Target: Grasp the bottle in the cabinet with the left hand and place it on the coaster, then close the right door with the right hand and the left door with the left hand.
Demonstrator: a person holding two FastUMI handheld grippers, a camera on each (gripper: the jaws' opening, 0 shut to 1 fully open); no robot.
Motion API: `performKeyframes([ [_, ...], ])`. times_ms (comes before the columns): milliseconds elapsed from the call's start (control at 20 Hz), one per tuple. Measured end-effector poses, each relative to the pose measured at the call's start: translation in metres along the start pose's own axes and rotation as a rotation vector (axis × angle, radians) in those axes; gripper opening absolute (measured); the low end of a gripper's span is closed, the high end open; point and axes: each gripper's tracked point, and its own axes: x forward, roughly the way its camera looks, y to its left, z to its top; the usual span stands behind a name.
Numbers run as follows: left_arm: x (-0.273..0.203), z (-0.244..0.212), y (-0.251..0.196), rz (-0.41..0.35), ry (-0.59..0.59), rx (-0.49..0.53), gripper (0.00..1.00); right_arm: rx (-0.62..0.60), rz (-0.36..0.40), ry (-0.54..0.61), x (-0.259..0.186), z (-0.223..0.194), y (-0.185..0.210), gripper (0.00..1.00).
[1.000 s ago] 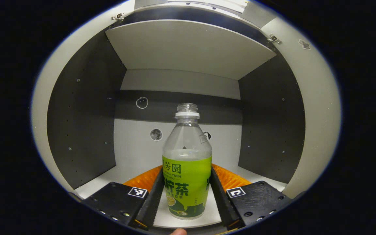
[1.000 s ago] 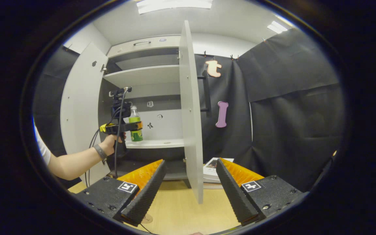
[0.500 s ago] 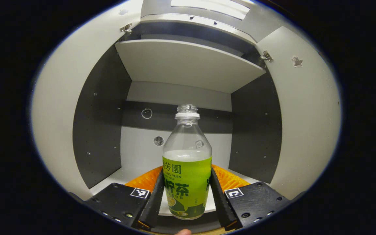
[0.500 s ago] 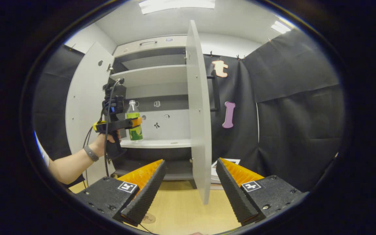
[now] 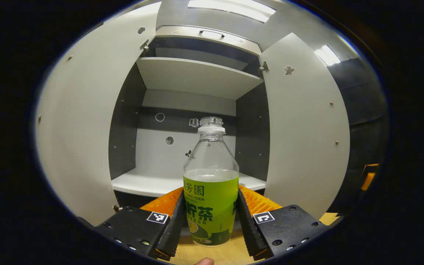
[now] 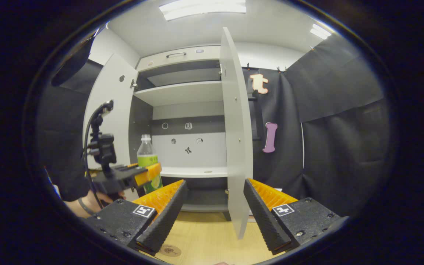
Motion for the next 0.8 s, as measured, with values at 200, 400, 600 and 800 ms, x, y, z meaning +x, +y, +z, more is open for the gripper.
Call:
performKeyframes([
  [200, -0.040, -0.069, -0.022, 0.008, 0.025, 0.011, 0.69, 0.014, -0.037, -0.033, 0.002, 0.004, -0.007, 1.00],
  [400, -0.072, -0.135, -0.035, 0.021, 0.077, 0.011, 0.69, -0.012, -0.057, -0.029, 0.009, 0.005, -0.012, 1.00],
  [600, -0.093, -0.194, -0.042, 0.025, 0.165, 0.000, 0.69, -0.014, -0.047, -0.008, 0.020, 0.003, -0.009, 1.00],
  [800, -0.111, -0.221, -0.032, 0.070, 0.193, 0.004, 0.69, -0.039, -0.061, 0.026, 0.025, -0.005, -0.010, 1.00],
])
